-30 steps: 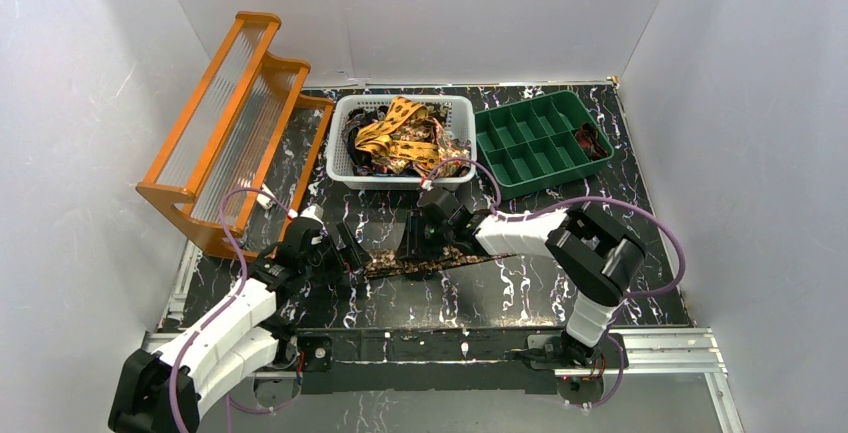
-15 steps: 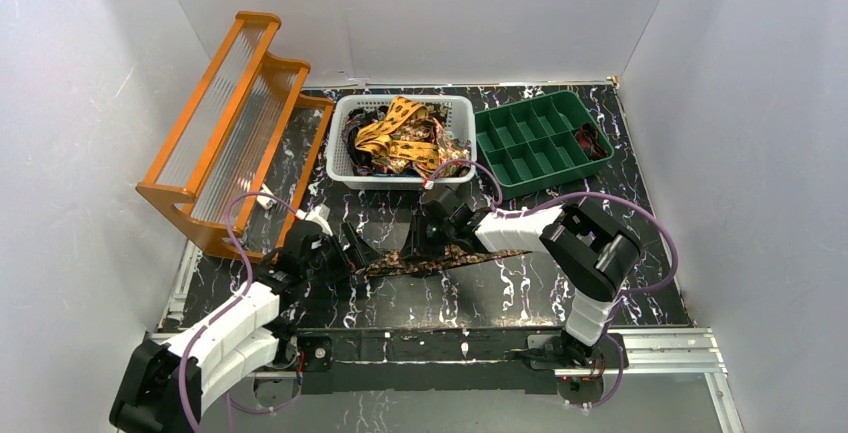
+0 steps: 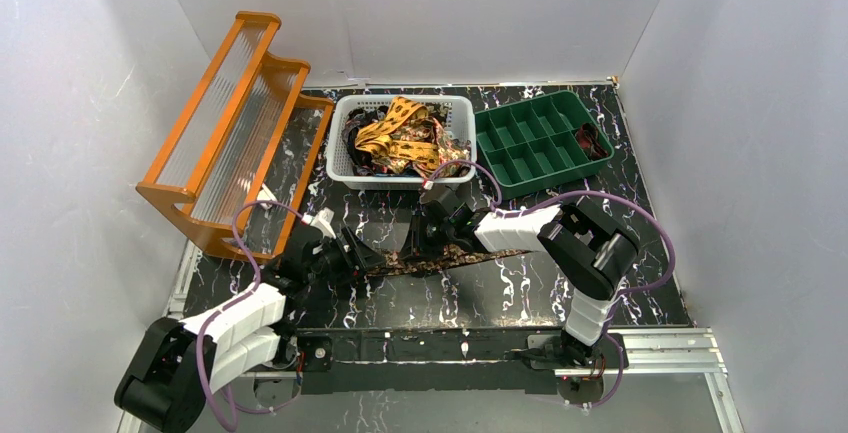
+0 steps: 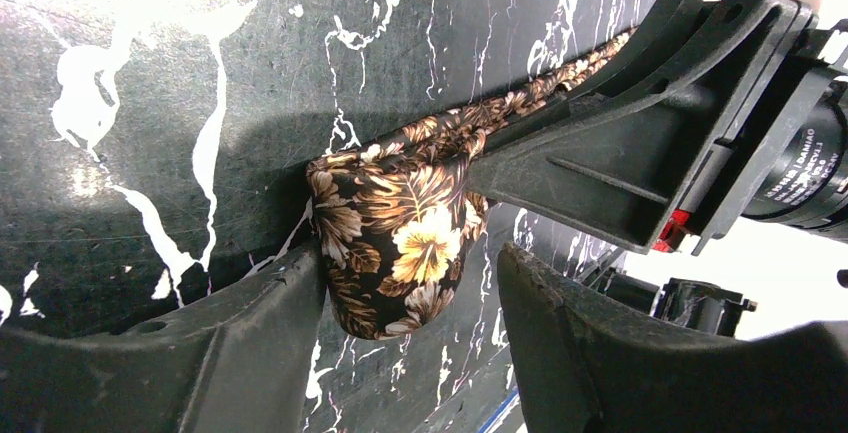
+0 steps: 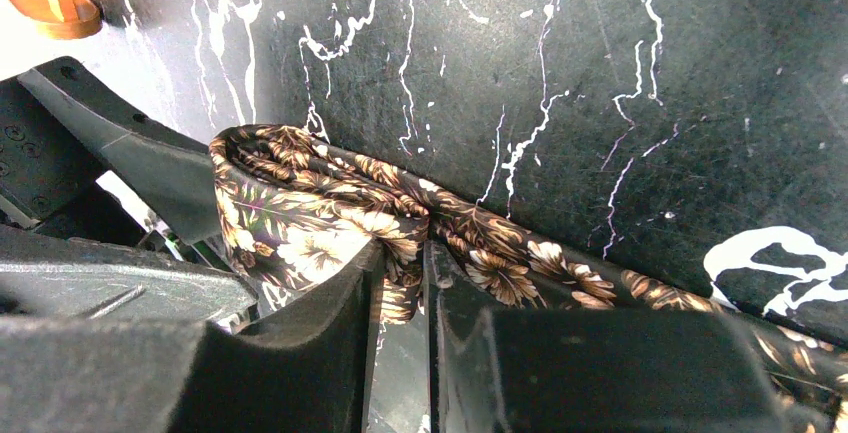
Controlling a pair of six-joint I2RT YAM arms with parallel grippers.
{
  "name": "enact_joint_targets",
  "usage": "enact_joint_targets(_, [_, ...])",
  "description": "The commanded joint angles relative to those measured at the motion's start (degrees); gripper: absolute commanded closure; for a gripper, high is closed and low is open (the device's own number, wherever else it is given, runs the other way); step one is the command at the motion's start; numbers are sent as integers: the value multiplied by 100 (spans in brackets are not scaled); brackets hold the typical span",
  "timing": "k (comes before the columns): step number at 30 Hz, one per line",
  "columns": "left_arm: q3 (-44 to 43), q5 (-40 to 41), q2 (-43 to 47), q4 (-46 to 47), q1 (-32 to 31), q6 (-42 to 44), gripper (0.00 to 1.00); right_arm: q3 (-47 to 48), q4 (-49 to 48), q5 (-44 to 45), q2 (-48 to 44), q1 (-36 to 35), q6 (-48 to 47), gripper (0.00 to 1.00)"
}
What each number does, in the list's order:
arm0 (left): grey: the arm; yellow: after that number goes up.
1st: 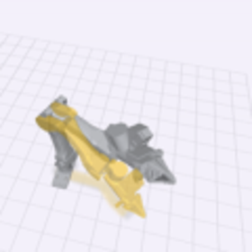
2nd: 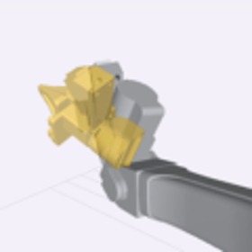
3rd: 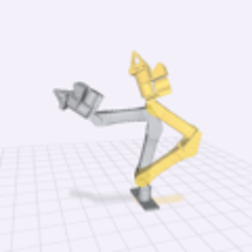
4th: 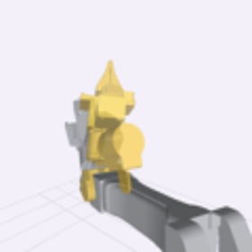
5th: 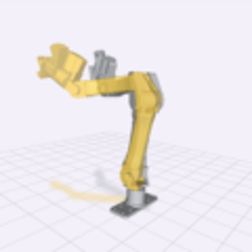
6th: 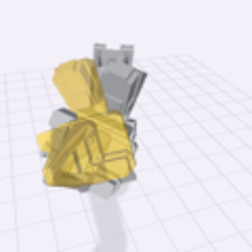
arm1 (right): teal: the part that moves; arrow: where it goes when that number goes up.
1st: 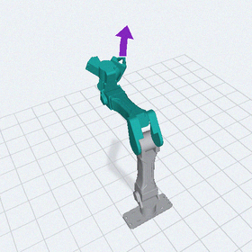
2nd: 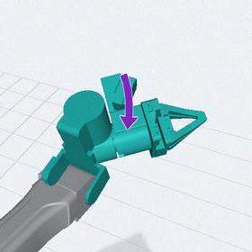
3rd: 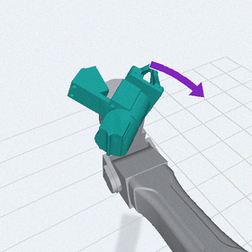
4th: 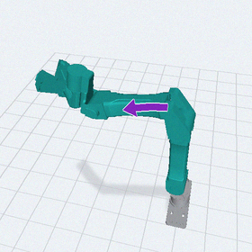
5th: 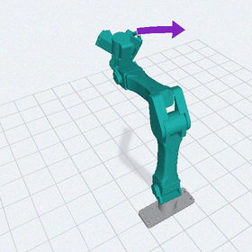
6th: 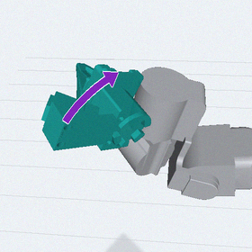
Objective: Roll the ties
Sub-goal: Roll the tie into the bin.
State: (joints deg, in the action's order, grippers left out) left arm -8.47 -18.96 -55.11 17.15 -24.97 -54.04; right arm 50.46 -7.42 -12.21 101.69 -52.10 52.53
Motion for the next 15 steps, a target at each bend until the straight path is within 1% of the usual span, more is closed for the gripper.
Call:
enact_joint_targets(1, [299, 83, -210, -120, 10, -62, 39, -119, 285, 44, 209, -2, -85, 72])
enact_joint_targets(12, [302, 328, -567, 232, 10, -188, 49, -128, 245, -42, 237, -2, -90, 75])
enact_joint_targets(15, [294, 378, -588, 207, 11, -215, 49, -122, 248, -54, 233, -2, -103, 75])
